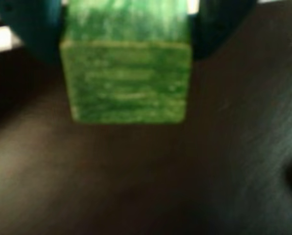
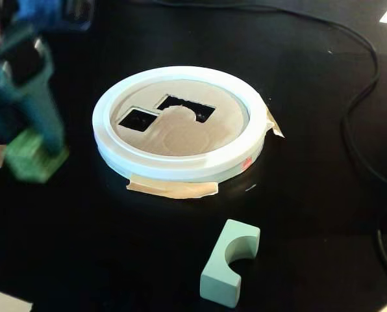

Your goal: Pick up the square block and drop it in corresponding square shaped hole

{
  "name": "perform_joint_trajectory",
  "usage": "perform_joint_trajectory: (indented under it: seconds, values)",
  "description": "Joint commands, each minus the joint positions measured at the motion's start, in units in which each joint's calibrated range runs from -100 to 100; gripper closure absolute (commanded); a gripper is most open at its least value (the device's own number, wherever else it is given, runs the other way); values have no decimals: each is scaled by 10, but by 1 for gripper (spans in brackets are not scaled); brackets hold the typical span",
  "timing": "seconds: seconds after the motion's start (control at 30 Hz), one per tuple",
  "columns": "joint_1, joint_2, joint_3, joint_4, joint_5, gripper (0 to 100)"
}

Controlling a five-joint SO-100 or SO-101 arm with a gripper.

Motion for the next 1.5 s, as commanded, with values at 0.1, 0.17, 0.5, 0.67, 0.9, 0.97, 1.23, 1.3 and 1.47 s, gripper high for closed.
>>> perform_joint_trajectory:
  seconds: [0.1,0.17,0.5,0.67,0.9,0.97,1.23,1.3,1.47]
  values:
    - [-154,-22,-88,-4,-98,68]
    - [-184,-21,-90,-52,-108,68]
    - [-290,154,-90,-246,-137,68]
    - [-335,208,-90,-308,-153,68]
    - [-359,264,-90,-346,-160,68]
    - [-359,280,-90,-346,-160,68]
    - [-359,308,-90,-375,-158,68]
    - [-359,317,-90,-392,-158,68]
    - [-357,323,-90,-403,-155,68]
